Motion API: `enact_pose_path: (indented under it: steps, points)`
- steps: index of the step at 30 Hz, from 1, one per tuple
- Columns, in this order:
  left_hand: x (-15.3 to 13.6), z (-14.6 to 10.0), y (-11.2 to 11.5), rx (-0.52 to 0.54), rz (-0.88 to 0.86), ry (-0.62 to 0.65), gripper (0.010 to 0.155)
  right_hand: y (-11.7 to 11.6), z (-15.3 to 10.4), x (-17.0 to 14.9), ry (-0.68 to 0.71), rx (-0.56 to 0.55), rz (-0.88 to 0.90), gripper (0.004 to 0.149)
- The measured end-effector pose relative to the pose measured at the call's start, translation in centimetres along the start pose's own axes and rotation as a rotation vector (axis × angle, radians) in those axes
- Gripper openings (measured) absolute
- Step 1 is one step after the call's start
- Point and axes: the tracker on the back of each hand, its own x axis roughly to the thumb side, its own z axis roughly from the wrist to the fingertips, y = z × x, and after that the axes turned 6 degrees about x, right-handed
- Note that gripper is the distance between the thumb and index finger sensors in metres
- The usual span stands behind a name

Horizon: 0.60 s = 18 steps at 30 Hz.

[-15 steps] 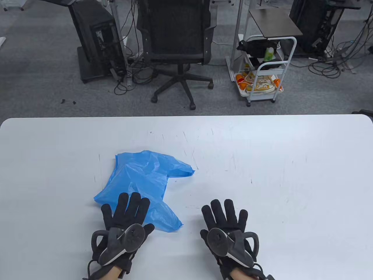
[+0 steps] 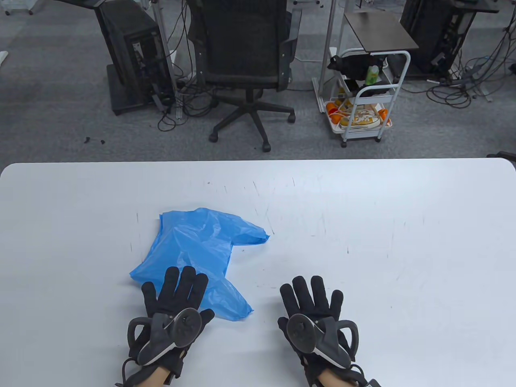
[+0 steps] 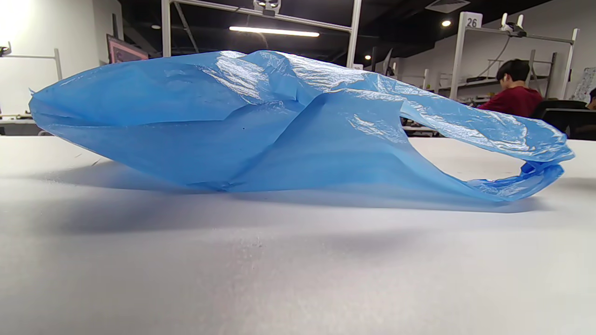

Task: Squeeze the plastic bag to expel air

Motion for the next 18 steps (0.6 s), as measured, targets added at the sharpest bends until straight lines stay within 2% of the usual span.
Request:
enact_pose_path:
  steps: [10,18]
  points:
    - [-0.29,0.06,0.03,-0.004,-0.015,-0.009,0.078,-0.08,0.05,-0.06,-0.004,0.014,0.005,0.070]
    - [-0.41,0.27,-0.93,0.027,-0.005,-0.003,0.078,-0.04,0.09,-0.24,-0.009,0.011,0.011,0.069]
